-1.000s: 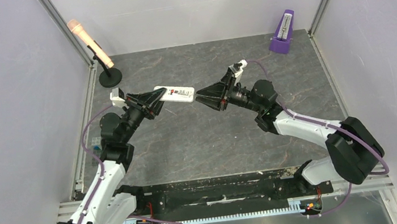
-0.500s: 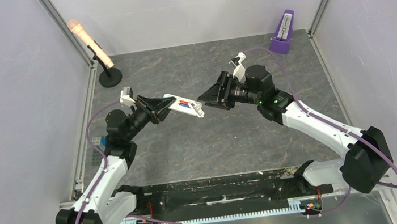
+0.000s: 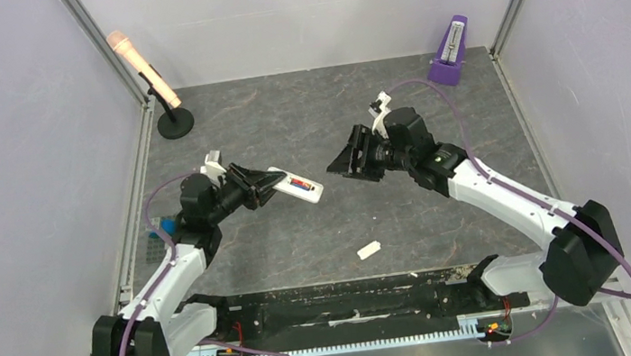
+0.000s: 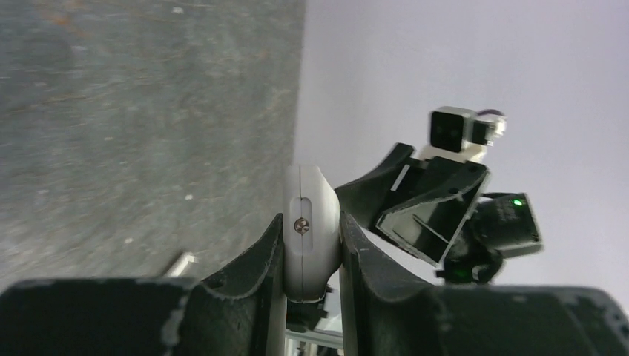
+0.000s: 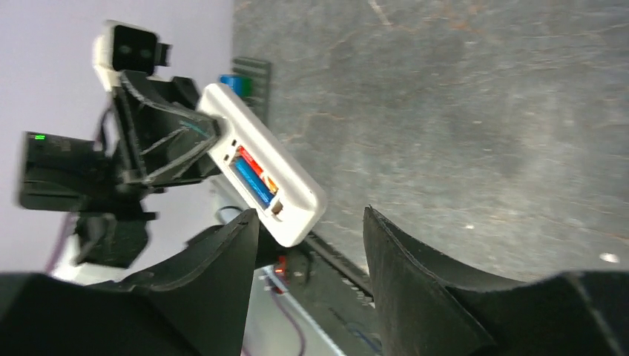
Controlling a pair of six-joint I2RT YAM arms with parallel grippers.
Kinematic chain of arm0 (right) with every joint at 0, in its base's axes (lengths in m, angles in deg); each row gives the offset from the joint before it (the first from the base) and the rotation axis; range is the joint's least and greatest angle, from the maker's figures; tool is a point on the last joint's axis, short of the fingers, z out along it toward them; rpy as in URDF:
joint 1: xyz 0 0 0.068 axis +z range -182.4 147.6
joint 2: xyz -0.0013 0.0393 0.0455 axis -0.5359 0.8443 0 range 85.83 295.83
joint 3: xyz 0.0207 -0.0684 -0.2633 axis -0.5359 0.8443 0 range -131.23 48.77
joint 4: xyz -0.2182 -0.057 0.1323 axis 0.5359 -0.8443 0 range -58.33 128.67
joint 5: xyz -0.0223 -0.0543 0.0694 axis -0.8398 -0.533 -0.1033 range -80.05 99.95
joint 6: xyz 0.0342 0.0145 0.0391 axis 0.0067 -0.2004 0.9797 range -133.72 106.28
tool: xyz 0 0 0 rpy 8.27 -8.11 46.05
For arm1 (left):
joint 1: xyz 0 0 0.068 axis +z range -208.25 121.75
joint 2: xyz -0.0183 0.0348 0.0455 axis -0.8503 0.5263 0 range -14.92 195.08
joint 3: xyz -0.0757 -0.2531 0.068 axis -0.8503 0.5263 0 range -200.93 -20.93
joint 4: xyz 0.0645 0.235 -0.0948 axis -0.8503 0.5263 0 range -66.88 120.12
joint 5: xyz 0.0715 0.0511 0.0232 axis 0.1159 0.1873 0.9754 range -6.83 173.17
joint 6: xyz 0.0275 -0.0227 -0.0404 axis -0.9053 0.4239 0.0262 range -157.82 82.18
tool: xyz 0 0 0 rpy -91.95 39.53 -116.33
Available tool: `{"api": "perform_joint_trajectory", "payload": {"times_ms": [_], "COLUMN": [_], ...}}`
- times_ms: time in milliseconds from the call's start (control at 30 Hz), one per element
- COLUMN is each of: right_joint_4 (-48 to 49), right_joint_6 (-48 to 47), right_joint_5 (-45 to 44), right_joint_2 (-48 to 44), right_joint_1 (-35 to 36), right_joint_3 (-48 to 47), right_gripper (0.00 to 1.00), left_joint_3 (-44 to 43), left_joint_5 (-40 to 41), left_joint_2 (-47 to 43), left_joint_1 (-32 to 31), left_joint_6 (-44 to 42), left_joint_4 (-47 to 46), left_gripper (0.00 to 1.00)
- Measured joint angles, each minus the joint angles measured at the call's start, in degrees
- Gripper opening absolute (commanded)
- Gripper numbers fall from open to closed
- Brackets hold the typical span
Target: Load the batteries into the remote control
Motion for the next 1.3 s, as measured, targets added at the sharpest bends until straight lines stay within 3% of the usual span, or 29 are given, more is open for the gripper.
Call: {"api": "perform_joint_trajectory", "payload": {"times_ms": [267, 400, 500, 567, 700, 1300], "right_joint_4": [-9.44, -15.74, -18.01, -18.29, -18.6, -17.7], "right_joint_6": [-18.58, -24.55, -25.88, -26.45, -27.56, -26.86], "right_joint_5": [-9.35, -16.15, -20.87, -23.3, -26.43, -29.88], "right_joint_2": [1.25, 2.14, 2.19, 2.29, 3.04, 2.93], "right_joint_1": [0.61, 5.31, 10.71, 13.46, 14.23, 16.65], "right_joint_3": [6.19, 11.21, 13.97, 15.82, 17.9, 18.67], "right_gripper": [0.56, 0.59, 0.56, 0.49, 0.41, 0.38], "left_joint_3": [0.0, 0.0, 0.0, 0.0, 0.07, 3.17], "left_joint_5": [3.1, 3.93, 4.26, 4.28, 4.26, 4.28], "left_joint_2": [0.83, 1.03, 1.05, 1.05, 0.98, -2.97], "left_joint_1": [0.0, 0.0, 0.0, 0.0, 0.0, 0.0], "left_joint_6": [-12.57, -15.41, -16.9, -17.81, -19.19, -20.26], "left_joint_4": [12.31, 14.62, 15.47, 16.09, 16.28, 19.5], "left_gripper": [0.02, 0.02, 0.02, 0.02, 0.02, 0.02]}}
